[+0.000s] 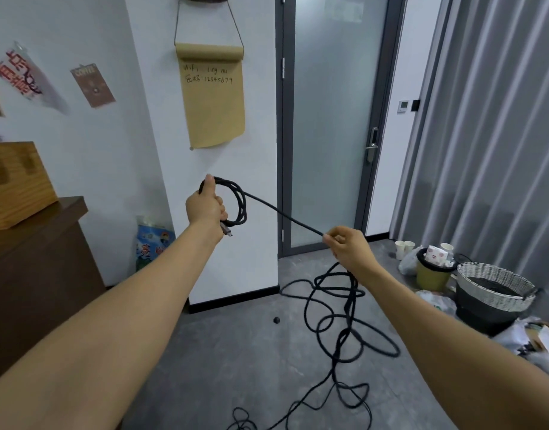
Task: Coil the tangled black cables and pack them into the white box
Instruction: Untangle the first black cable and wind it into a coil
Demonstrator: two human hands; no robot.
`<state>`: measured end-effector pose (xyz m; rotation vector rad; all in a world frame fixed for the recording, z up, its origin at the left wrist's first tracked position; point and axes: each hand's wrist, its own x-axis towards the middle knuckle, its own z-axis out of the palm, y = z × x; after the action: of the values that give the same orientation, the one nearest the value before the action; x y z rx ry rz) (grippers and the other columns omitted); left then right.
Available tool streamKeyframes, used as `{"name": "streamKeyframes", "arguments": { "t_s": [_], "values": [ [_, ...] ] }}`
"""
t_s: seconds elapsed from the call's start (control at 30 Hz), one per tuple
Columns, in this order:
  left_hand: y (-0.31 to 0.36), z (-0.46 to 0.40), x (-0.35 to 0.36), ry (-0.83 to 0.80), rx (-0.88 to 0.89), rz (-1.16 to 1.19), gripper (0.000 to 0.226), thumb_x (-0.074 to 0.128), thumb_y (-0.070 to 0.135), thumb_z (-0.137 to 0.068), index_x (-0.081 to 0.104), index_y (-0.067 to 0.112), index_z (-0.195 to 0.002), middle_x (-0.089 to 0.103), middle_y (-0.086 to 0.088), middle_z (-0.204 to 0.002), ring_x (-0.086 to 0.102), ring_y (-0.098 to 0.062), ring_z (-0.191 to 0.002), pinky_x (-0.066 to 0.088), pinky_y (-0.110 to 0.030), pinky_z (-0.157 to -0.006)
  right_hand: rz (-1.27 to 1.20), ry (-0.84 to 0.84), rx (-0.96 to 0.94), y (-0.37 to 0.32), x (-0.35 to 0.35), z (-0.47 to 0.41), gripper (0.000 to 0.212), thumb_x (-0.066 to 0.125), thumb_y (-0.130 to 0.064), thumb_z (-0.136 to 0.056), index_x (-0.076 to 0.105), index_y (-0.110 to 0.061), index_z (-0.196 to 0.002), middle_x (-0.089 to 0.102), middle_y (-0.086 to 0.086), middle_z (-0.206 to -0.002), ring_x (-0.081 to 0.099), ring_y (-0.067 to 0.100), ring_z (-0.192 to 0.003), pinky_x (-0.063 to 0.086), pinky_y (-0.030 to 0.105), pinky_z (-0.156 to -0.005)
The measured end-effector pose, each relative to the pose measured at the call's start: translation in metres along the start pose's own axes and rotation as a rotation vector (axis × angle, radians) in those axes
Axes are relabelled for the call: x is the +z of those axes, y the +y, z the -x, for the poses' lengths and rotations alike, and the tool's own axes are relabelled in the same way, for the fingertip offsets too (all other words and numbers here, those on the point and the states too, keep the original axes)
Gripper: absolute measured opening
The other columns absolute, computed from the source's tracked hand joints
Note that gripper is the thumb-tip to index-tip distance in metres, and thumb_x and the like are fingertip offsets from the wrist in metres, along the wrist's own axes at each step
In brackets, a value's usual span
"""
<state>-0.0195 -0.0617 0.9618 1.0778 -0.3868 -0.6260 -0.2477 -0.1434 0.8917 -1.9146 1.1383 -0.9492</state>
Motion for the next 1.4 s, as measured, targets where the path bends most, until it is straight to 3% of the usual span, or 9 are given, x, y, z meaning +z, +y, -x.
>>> {"name": "streamKeyframes", "arguments": {
  "t_s": [0.17,0.3,0.53,0.7,0.8,0.97,1.03,1.13,1.4],
  "values": [
    [-0.007,0.009,0.013,-0.098,0.380,-0.590,0.043,0.043,0.043,-0.097,0.037,0.016,-0.065,0.040,0.000,-0.058,0.035,-0.017,-0.050,0.030,-0.028,-0.048,0.306,-0.074,-0.191,-0.036,0.004,-0.002,0.018,0.058,-0.012,-0.090,0.071,-0.001,-0.086,0.066,0.008,-0.077,0.060,0.021,-0.072,0.049,0.029,-0.068],
    [-0.022,0.021,0.022,-0.229,0.504,-0.810,0.042,0.041,0.046,-0.097,0.043,0.012,-0.071,0.046,0.000,-0.065,0.043,-0.020,-0.061,0.035,-0.033,-0.060,0.504,-0.249,-0.323,-0.061,0.001,-0.003,0.019,0.058,-0.012,-0.088,0.072,0.000,-0.083,0.073,0.009,-0.089,0.066,0.023,-0.083,0.056,0.040,-0.078],
    [-0.039,0.045,0.033,-0.571,0.511,-1.003,0.036,0.040,0.037,-0.099,0.051,0.004,-0.090,0.064,-0.004,-0.073,0.062,-0.021,-0.070,0.050,-0.038,-0.078,0.467,-0.359,-0.376,-0.088,-0.018,-0.001,0.020,0.062,-0.017,-0.088,0.064,-0.015,-0.068,0.051,-0.011,-0.055,0.043,0.006,-0.048,0.034,0.015,-0.051],
    [-0.035,0.056,0.040,-0.742,0.330,-0.960,0.037,0.033,0.041,-0.100,0.046,0.010,-0.083,0.050,-0.001,-0.064,0.047,-0.015,-0.056,0.047,-0.031,-0.062,0.254,-0.341,-0.341,-0.080,-0.030,-0.001,0.019,0.062,-0.021,-0.089,0.071,-0.006,-0.082,0.055,-0.002,-0.062,0.042,0.003,-0.050,0.034,0.008,-0.048],
    [-0.033,0.055,0.042,-0.767,0.181,-0.892,0.040,0.036,0.047,-0.098,0.040,0.016,-0.073,0.040,0.002,-0.060,0.032,-0.010,-0.049,0.029,-0.021,-0.048,0.082,-0.350,-0.260,-0.067,-0.034,0.002,0.011,0.067,-0.017,-0.086,0.068,-0.007,-0.089,0.062,0.001,-0.071,0.051,0.007,-0.059,0.042,0.009,-0.055],
    [-0.031,0.051,0.038,-0.712,-0.016,-0.720,0.044,0.051,0.052,-0.090,0.033,0.020,-0.064,0.026,0.005,-0.057,0.019,-0.006,-0.044,0.017,-0.014,-0.039,0.289,-0.561,-0.038,-0.029,-0.030,0.009,0.023,0.066,-0.028,-0.086,0.063,-0.014,-0.105,0.066,-0.001,-0.096,0.061,0.016,-0.091,0.050,0.024,-0.082],
    [-0.030,0.048,0.034,-0.707,-0.046,-0.710,0.046,0.055,0.053,-0.086,0.030,0.022,-0.063,0.025,0.007,-0.055,0.018,-0.006,-0.044,0.015,-0.014,-0.039,0.342,-0.611,-0.007,-0.021,-0.027,0.013,0.003,0.064,-0.017,-0.087,0.062,-0.016,-0.084,0.065,-0.001,-0.078,0.061,0.018,-0.077,0.052,0.027,-0.072],
    [-0.027,0.044,0.028,-0.704,-0.078,-0.720,0.048,0.060,0.050,-0.085,0.026,0.024,-0.064,0.023,0.009,-0.054,0.017,-0.006,-0.043,0.015,-0.015,-0.039,0.195,-0.567,0.041,-0.022,-0.028,0.016,0.012,0.058,-0.010,-0.091,0.063,-0.009,-0.080,0.057,0.000,-0.067,0.050,0.012,-0.058,0.045,0.019,-0.054],
    [-0.026,0.043,0.021,-0.662,-0.007,-0.907,0.049,0.063,0.046,-0.086,0.028,0.021,-0.061,0.028,0.004,-0.053,0.021,-0.012,-0.046,0.022,-0.020,-0.042,-0.004,-0.368,0.165,-0.048,-0.028,0.004,0.023,0.054,-0.017,-0.094,0.061,-0.005,-0.076,0.041,0.001,-0.063,0.033,0.011,-0.054,0.030,0.020,-0.048]
  ]
}}
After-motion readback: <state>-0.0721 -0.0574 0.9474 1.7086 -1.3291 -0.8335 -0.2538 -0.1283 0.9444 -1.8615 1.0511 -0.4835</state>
